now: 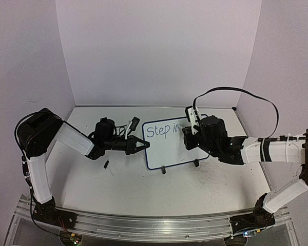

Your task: Write a sentence on the whiteboard

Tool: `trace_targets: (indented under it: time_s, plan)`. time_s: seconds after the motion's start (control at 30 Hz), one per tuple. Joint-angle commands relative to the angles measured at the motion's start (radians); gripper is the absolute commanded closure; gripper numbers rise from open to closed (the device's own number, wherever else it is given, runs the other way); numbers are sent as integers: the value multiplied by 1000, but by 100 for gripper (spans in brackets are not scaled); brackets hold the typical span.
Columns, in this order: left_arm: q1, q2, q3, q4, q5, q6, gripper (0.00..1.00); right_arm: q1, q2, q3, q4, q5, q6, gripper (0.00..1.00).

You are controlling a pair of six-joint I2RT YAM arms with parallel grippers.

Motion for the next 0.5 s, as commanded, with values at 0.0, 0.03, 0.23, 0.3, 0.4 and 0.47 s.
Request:
trace_targets:
  time_s: [0.0, 0.03, 0.23, 0.3, 0.4, 0.47]
  plan:
    - [11, -10, -4, -108, -56, 44, 100, -5, 15, 46, 35, 52, 1, 100]
    - [11, -11, -5, -108, -56, 44, 100, -5, 14, 45, 35, 57, 3, 100]
    - [11, -8, -5, -108, -57, 44, 100, -4, 0, 34, 18, 67, 6, 100]
    - [11, -9, -4, -108, -57, 44, 100, -4, -6, 27, 11, 64, 10, 100]
    - [11, -8, -4, -110, -57, 44, 100, -5, -14, 16, -1, 59, 16, 100]
    - [11, -8, -2, -110, -58, 44, 100, -4, -18, 8, -7, 55, 19, 100]
